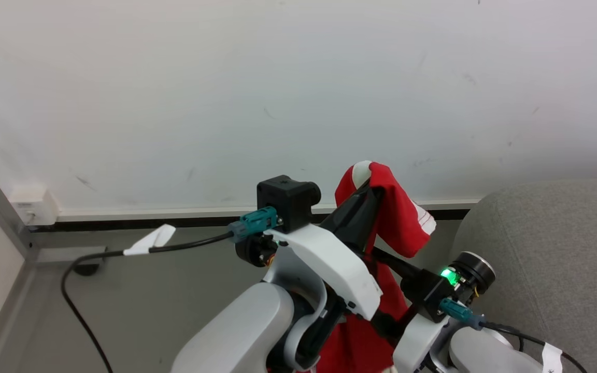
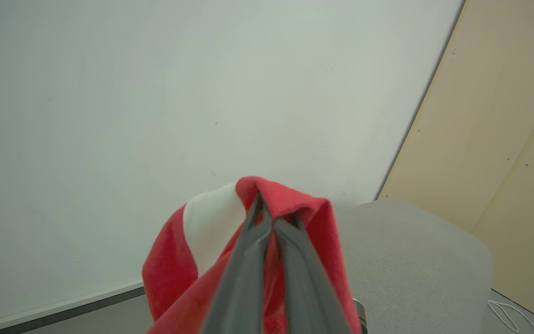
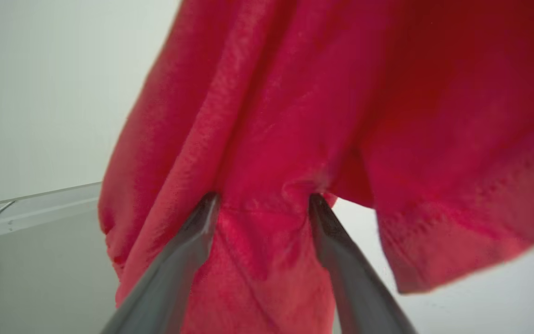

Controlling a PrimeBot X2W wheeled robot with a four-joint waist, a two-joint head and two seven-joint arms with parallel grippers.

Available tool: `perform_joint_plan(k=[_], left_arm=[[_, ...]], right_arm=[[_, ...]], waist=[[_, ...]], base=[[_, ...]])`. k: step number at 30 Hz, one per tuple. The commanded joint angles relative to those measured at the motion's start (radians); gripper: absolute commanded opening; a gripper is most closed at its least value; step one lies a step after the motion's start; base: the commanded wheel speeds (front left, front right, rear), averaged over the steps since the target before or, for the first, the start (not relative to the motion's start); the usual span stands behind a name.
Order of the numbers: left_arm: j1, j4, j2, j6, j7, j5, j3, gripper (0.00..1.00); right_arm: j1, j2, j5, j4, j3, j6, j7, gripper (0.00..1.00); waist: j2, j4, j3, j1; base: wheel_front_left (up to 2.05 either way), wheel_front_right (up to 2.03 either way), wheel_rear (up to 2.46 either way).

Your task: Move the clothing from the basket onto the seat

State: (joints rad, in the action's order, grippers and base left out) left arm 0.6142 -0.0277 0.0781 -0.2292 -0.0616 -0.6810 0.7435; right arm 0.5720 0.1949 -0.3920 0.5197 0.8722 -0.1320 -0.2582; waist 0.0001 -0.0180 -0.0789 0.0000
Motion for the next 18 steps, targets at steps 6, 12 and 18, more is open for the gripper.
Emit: perform_joint_plan(k=[6, 12, 18], left_arm=[[0.008, 0.008, -0.008, -0.002, 0.003, -0.017, 0.004, 0.00], [0.003, -0.009, 0.007, -0.010, 0.009, -0.020, -0.012, 0.00], [-0.010, -0.036, 0.029, -0.025, 0.020, -0.019, -0.033, 0.00]], right_arm=[[0.042, -0.036, -0.072, 0.054, 0.012, 0.002, -0.007, 0.00], [0.035, -0.001, -0.104, -0.004, -0.001, 0.002, -0.007, 0.00], [0.008, 0.029, -0.112, -0.086, -0.058, 0.002, -0.007, 0.00]], waist=[[-0.0001, 0.013, -0.001, 0.0000], [-0.0001, 0.011, 0.001, 0.0000], [-0.0001, -0.004, 0.007, 0.0000]], base=[[0.00, 0.00, 0.00], [0.00, 0.00, 0.00], [0.00, 0.00, 0.00]])
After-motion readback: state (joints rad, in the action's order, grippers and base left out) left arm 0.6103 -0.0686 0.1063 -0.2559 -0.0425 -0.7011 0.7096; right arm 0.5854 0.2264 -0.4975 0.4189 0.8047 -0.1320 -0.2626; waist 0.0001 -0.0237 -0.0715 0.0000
